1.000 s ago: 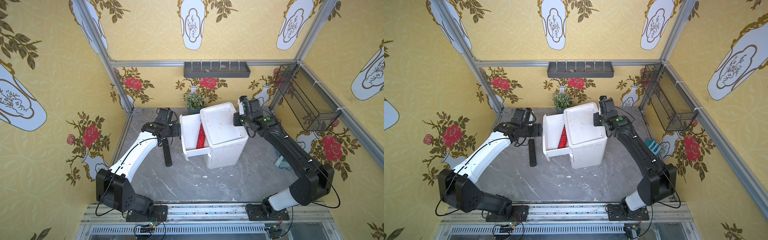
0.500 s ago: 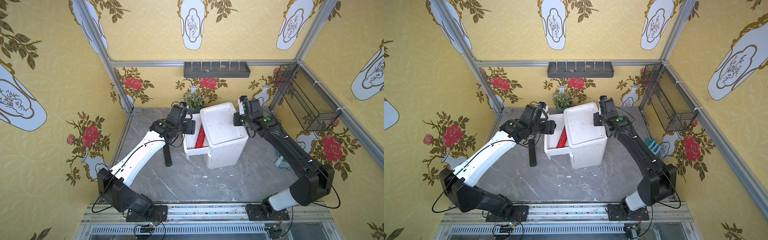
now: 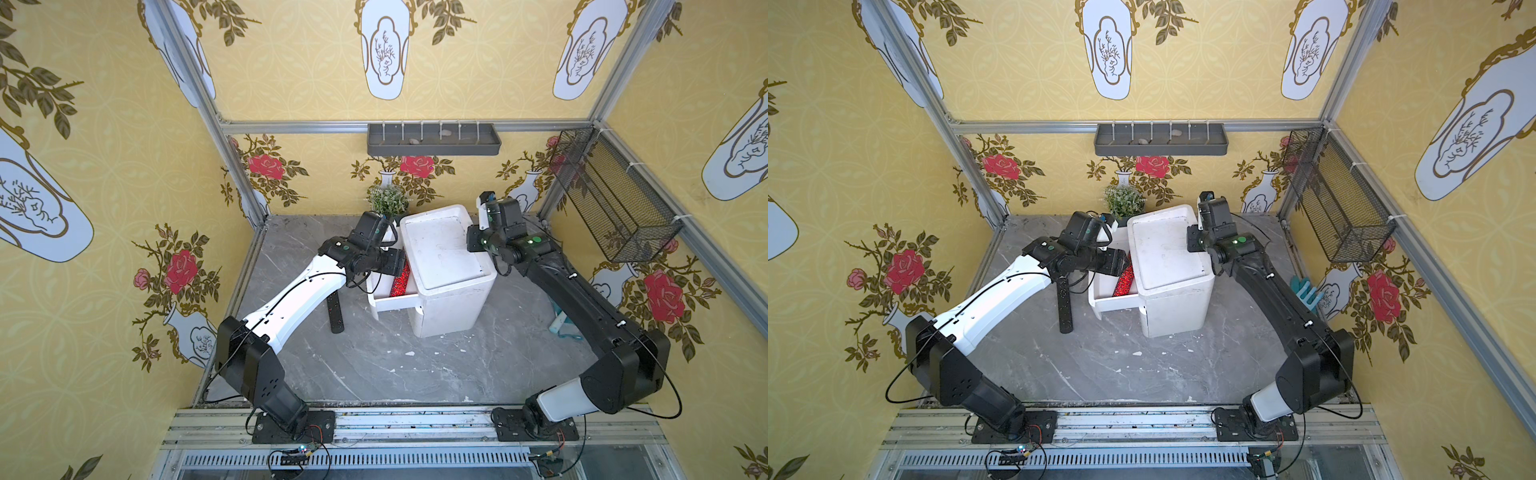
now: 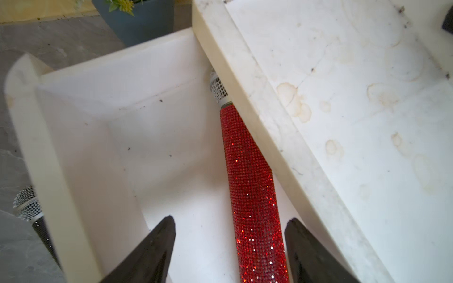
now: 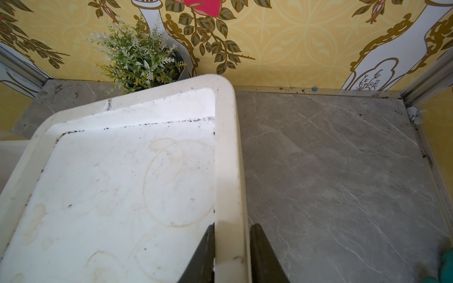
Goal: Take the microphone out of the drawer
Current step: Pick up the microphone from the drawer.
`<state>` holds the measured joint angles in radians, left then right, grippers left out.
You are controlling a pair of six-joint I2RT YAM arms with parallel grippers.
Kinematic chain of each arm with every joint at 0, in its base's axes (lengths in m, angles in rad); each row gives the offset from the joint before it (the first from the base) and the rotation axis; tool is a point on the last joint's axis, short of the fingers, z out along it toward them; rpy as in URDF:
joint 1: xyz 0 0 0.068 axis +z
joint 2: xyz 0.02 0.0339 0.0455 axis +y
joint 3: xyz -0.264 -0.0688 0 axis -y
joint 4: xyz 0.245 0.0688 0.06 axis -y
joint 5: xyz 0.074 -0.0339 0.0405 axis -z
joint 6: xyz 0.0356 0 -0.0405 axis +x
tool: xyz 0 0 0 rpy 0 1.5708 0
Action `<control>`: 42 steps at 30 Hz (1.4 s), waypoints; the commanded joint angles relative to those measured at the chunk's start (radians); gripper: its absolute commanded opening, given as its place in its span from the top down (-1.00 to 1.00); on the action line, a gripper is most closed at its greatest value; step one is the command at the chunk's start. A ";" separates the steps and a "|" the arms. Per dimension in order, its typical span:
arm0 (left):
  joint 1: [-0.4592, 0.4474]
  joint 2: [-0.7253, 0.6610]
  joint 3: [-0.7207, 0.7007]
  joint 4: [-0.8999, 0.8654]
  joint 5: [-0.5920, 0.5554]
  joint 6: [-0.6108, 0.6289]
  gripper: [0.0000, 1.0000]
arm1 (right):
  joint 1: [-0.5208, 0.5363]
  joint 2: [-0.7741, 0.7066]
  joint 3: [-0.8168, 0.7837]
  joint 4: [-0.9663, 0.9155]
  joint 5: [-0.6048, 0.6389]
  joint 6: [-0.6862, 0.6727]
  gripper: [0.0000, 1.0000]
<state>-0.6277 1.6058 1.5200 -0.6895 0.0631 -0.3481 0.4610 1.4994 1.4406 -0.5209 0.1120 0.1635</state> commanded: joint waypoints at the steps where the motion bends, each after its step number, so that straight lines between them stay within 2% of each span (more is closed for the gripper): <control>1: -0.002 0.015 0.001 0.001 0.045 0.022 -0.47 | 0.001 0.005 -0.013 -0.071 -0.008 0.008 0.45; 10: -0.022 0.076 0.017 -0.031 0.039 0.032 -0.41 | 0.001 -0.002 -0.020 -0.070 -0.009 0.009 0.45; 17: -0.063 0.119 0.024 -0.043 -0.072 0.019 -0.42 | 0.001 -0.007 -0.026 -0.069 -0.009 0.011 0.45; 26: -0.099 0.156 0.048 -0.045 -0.124 -0.024 -0.40 | 0.001 -0.009 -0.031 -0.068 -0.010 0.011 0.45; 42: -0.129 0.220 0.134 -0.131 -0.145 -0.092 -0.24 | 0.001 -0.013 -0.026 -0.065 -0.012 0.007 0.45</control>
<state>-0.7395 1.8023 1.6642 -0.8165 -0.1719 -0.4263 0.4557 1.4837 1.4166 -0.4938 0.1673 0.1543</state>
